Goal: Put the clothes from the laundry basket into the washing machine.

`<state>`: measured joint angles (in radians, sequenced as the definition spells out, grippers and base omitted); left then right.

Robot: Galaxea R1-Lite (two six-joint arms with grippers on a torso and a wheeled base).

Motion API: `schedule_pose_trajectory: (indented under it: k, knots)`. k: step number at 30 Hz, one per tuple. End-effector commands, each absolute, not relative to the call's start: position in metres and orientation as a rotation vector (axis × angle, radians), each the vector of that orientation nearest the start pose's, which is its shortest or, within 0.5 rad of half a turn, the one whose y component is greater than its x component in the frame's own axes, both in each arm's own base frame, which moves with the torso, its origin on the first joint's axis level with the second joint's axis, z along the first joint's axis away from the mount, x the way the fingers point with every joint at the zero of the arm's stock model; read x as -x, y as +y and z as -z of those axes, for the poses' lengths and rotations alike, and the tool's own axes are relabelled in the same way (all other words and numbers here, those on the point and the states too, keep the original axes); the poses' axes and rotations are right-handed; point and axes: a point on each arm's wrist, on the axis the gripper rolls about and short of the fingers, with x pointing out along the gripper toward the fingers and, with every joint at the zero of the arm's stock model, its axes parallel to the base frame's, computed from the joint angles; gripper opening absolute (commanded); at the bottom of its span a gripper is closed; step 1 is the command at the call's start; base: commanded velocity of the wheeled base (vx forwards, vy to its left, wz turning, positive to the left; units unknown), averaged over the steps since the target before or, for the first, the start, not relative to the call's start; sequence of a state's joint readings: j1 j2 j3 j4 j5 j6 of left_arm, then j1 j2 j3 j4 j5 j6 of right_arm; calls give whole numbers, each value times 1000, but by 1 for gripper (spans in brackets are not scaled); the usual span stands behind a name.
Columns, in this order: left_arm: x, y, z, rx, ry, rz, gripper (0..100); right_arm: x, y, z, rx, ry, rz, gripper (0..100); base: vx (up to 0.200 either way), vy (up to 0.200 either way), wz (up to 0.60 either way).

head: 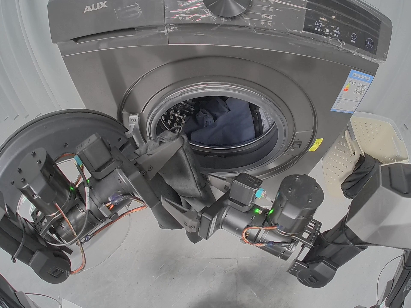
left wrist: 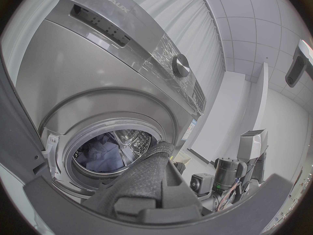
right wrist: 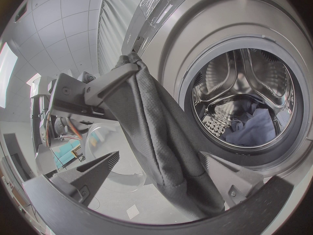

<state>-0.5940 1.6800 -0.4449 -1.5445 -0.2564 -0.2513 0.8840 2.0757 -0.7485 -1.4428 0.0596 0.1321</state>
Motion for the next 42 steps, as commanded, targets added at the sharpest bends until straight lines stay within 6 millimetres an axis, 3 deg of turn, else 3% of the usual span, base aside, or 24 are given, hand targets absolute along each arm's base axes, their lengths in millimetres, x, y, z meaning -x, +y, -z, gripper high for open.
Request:
schedule_pose_trajectory:
  k: [1, 5, 11, 15, 26, 33, 34, 42]
  knots:
    - [-211, -150, -189, 288, -206, 880, 0, -236, 289, -119, -174, -58, -943, 0, 0, 0, 0]
    - [-212, -150, -187, 288, -199, 878, 0, -234, 285, -125, -182, -75, -938, 0, 0, 0, 0]
    - [-214, -151, -183, 283, -185, 874, 0, -218, 257, -152, -199, -113, -909, 0, 0, 0, 0]
    - [-214, -151, -183, 283, -185, 874, 0, -215, 240, -159, -199, -122, -883, 0, 0, 0, 0]
    - [-214, -151, -185, 287, -191, 875, 0, -219, 230, -157, -196, -116, -851, 0, 0, 0, 0]
    - [-213, -150, -188, 290, -202, 874, 0, -217, 230, -141, -171, -57, -840, 0, 0, 0, 0]
    - [-213, -150, -189, 291, -205, 875, 0, -219, 231, -137, -166, -46, -835, 100, 0, 0, 0]
    - [-217, -152, -189, 300, -212, 835, 0, -215, 247, -124, -134, -11, -877, 100, 0, 0, 0]
